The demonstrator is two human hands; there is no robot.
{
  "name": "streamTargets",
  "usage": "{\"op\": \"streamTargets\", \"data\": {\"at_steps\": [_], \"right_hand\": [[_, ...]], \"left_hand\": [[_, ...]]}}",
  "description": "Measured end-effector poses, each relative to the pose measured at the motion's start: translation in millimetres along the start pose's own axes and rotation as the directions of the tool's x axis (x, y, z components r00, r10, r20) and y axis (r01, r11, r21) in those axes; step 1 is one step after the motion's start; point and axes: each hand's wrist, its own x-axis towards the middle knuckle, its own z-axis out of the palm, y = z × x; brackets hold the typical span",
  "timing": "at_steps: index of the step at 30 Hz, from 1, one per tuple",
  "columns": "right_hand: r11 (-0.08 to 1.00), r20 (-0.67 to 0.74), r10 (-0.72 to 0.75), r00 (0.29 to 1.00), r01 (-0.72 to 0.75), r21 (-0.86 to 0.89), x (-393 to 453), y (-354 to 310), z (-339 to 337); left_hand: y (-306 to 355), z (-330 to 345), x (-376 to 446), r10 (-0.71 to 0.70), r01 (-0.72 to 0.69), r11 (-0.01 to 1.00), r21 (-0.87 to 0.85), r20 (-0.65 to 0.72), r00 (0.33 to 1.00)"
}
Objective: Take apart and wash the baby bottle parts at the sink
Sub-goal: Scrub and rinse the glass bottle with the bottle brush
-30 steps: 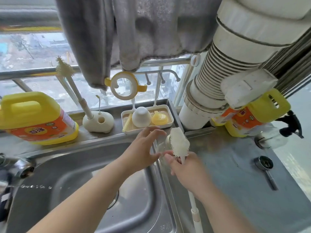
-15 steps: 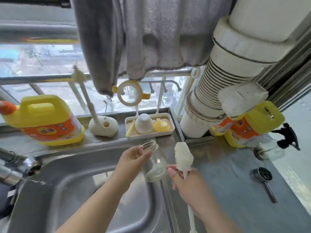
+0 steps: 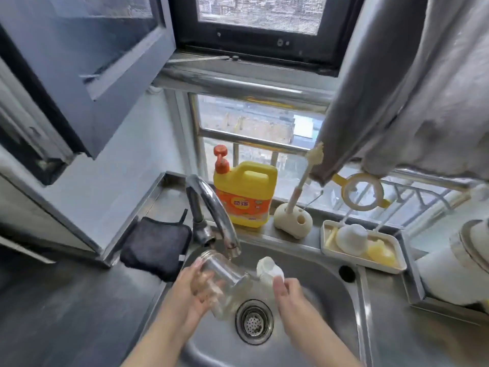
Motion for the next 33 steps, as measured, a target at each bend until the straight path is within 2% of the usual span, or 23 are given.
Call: {"op": "streamTargets", "data": {"at_steps": [3, 6, 10, 13, 17, 20, 24, 29, 33], "right_hand": [[0.996, 0.031, -0.061, 0.998, 0.062, -0.059, -4.0, -15.4, 12.2], [0.977, 0.079, -0.139, 0.987, 0.15, -0.149, -6.3, -20.5, 21.1], [0.944, 0.07, -0.273, 0.96, 0.281, -0.175, -5.9, -14.5, 26.5], [0.942, 0.008, -0.292, 0.956, 0.289, -0.171, -4.9, -19.9, 28.5], [0.955, -0.118, -0.286, 0.951, 0.273, -0.116, 2.6, -33.2, 26.8], [0.954, -0.123, -0.298, 0.947, 0.29, -0.081, -0.4, -32.8, 23.3], [0.956, -0.066, -0.277, 0.958, 0.269, -0.113, -13.3, -14.1, 21.1], [0.951, -0.164, -0.308, 0.937, 0.305, -0.04, 2.3, -18.7, 18.8], [0.917, -0.069, -0.395, 0.916, 0.388, -0.09, -5.5, -9.3, 24.5]], "left_hand": [[10.6, -13.9, 0.3, 0.013, -0.012, 1.0, -0.023, 0.018, 1.0], [13.2, -21.5, 3.3, 0.034, -0.04, 0.997, 0.065, 0.078, 0.996], [8.5, -18.9, 6.5, -0.003, -0.031, 0.978, 0.207, 0.163, 0.987], [-0.5, -10.8, 3.1, -0.064, -0.004, 0.963, 0.269, 0.241, 0.968], [-3.3, -4.5, 1.2, -0.158, 0.088, 0.976, 0.198, 0.369, 0.916], [5.3, -2.2, 8.5, -0.143, 0.058, 0.971, 0.231, 0.37, 0.918], [18.5, -6.9, 20.8, -0.076, -0.051, 0.945, 0.324, 0.367, 0.927], [1.3, 0.0, 15.2, -0.164, -0.017, 0.898, 0.439, 0.372, 0.914], [13.5, 0.8, 15.9, -0.15, -0.009, 0.908, 0.419, 0.345, 0.927]]}}
